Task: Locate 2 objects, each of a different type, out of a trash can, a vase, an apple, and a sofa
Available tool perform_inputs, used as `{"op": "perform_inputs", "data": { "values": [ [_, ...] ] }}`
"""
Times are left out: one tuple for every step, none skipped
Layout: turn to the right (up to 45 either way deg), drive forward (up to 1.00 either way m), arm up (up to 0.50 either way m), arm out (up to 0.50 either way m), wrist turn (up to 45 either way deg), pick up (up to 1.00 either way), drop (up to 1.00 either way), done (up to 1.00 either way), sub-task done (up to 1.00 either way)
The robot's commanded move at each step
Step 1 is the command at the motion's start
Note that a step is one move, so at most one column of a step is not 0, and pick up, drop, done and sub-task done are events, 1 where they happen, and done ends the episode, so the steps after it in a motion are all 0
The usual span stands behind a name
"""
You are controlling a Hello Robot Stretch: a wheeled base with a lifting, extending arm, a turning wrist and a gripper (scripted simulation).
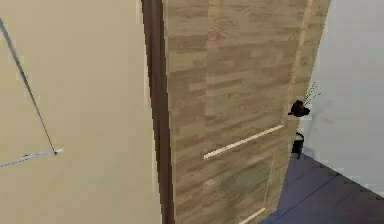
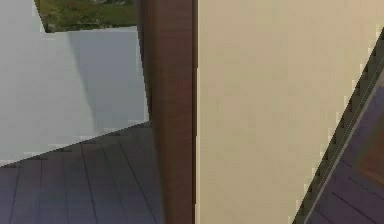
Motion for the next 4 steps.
{"op": "perform_inputs", "data": {
  "values": [
    [9.0,0.00,0.00,0.00,0.0,0.00,0.00,0.00,0.00],
    [0.0,0.20,0.00,0.00,0.0,0.00,0.00,0.00,0.00],
    [42.0,0.00,0.00,0.00,0.0,0.00,0.00,0.00,0.00],
    [0.0,1.00,0.00,0.00,0.0,0.00,0.00,0.00,0.00]
  ]
}}
